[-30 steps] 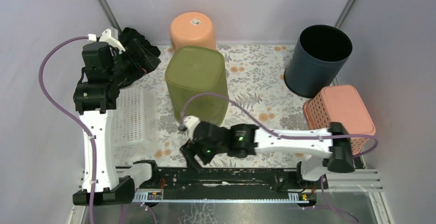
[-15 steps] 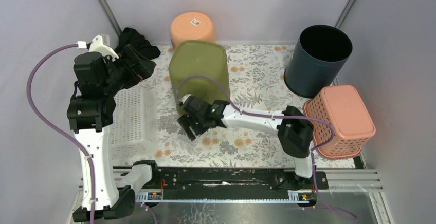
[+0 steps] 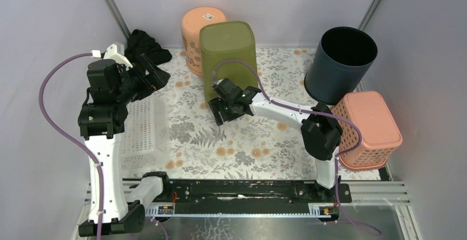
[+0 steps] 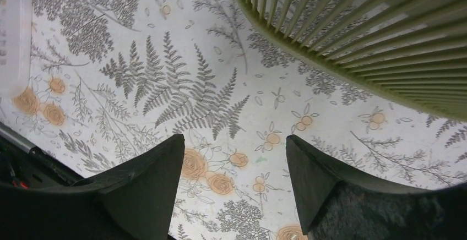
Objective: Turn the large container upside down
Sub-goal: Move the container to the center of the board.
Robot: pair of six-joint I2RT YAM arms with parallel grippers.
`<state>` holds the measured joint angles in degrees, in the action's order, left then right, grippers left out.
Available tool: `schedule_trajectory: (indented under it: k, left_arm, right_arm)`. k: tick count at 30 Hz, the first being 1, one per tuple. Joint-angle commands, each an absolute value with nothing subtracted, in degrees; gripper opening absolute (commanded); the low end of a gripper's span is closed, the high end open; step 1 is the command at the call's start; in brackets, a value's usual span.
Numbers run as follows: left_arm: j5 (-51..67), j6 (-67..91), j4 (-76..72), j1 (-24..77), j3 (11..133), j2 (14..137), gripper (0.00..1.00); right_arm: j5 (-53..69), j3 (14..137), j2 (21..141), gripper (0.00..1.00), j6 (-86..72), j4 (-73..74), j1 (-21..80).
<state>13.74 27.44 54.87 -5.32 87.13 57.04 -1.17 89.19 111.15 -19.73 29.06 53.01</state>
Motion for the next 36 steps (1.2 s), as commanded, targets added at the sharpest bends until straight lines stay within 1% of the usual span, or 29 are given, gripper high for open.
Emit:
schedule_trajectory:
  k: [1, 7, 18, 23, 30, 36]
  left_arm:
    - [15.3, 27.4, 53.0, -5.8, 86.0, 56.0, 1.00]
    - [15.9, 27.4, 52.6, -5.8, 84.4, 55.8, 1.00]
    - [18.8, 27.7, 49.9, -5.8, 78.1, 54.8, 1.00]
    - [20.5, 28.0, 49.0, -5.8, 75.9, 54.6, 1.00]
    - [20.8, 27.8, 48.9, -5.8, 74.6, 54.3, 1.00]
    - [21.0, 27.6, 48.8, -5.7, 73.7, 54.1, 1.00]
  right_arm:
    - [-2.6, 89.9, 110.6, 0.75, -21.0, 29.0, 49.1]
    - [-0.9, 88.8, 111.2, 0.74, -21.3, 29.3, 46.1]
    - [-0.9, 76.1, 105.7, 0.75, -27.1, 25.5, 41.7]
    - [0.0, 74.4, 104.7, 0.76, -27.6, 24.8, 38.1]
    - [0.3, 81.5, 107.9, 0.77, -26.2, 25.9, 35.1]
    - [0.3, 90.1, 114.2, 0.77, -25.6, 27.7, 32.4]
